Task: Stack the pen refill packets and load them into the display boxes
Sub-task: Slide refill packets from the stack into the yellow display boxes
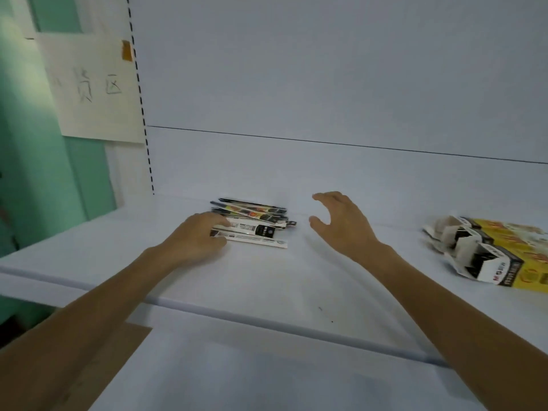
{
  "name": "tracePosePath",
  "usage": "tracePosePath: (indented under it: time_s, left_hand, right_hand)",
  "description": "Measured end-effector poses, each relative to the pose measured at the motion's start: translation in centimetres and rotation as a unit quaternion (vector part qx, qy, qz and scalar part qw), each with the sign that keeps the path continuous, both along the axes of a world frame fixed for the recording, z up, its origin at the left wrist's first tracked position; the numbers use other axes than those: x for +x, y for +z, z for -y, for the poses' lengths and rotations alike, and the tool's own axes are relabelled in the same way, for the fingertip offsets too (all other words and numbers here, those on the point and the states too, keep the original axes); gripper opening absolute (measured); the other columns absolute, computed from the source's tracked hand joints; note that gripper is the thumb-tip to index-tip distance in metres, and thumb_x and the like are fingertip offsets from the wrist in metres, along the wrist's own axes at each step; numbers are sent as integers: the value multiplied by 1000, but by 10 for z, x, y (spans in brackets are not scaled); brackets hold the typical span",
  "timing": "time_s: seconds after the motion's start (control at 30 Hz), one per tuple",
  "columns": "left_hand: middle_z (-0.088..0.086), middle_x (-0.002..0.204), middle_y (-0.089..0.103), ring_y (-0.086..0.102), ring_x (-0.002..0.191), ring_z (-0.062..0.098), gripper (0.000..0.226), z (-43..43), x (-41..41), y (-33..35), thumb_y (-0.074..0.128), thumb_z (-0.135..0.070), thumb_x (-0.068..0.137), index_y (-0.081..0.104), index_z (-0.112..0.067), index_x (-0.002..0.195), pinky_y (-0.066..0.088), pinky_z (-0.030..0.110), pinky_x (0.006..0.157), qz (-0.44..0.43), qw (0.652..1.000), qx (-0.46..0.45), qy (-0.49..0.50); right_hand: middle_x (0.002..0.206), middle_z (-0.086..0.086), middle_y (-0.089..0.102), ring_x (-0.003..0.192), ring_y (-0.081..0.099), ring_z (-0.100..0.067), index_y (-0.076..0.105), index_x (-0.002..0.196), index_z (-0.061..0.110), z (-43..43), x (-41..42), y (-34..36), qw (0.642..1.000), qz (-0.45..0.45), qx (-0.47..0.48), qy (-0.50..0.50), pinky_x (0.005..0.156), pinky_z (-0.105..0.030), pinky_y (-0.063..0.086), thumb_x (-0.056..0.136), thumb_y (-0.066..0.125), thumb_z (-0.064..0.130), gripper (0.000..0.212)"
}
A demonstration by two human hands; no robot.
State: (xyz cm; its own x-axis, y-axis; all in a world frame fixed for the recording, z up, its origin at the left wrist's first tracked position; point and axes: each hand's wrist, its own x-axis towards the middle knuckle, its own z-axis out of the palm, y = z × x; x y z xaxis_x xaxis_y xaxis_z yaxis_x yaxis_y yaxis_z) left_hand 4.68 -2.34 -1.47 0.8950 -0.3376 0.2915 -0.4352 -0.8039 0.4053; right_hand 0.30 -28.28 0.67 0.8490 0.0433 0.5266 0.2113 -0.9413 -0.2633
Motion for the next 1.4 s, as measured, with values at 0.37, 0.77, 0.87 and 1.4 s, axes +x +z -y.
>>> tracePosePath:
  time_s: [0.37,0.77,0.87,1.4]
  left_hand:
    - [-2,137,45,38,126,18,63,-65,54,-9,61,-50,82,41,-22,135,33,34,103,-53,997,49,-9]
    - [-5,99,55,52,97,17,29,-69,53,-7,45,-43,94,56,-26,115,36,29,78,99,982,153,-40]
    - [-6,92,55,54,91,16,25,-73,50,-1,49,-41,92,63,-22,100,37,27,72,55,986,152,-27]
    - [-7,90,63,54,79,13,28,-38,-11,8,48,-41,92,70,-26,100,41,29,69,2,977,61,-203]
  right_hand:
    - [102,3,65,93,58,-16,66,106,19,-62,32,-23,989,-136,3,55,83,-30,46,83,63,23,24]
    - [86,5,57,84,54,-14,67,91,16,-64,33,-22,992,-118,19,38,74,-24,43,78,69,19,14]
    - [78,7,54,77,53,-17,53,71,24,-63,32,-19,993,-108,31,41,74,-34,45,76,70,13,21]
    - [94,7,64,85,59,-16,63,91,19,-120,40,-14,974,-211,-5,77,77,-31,48,82,64,36,20]
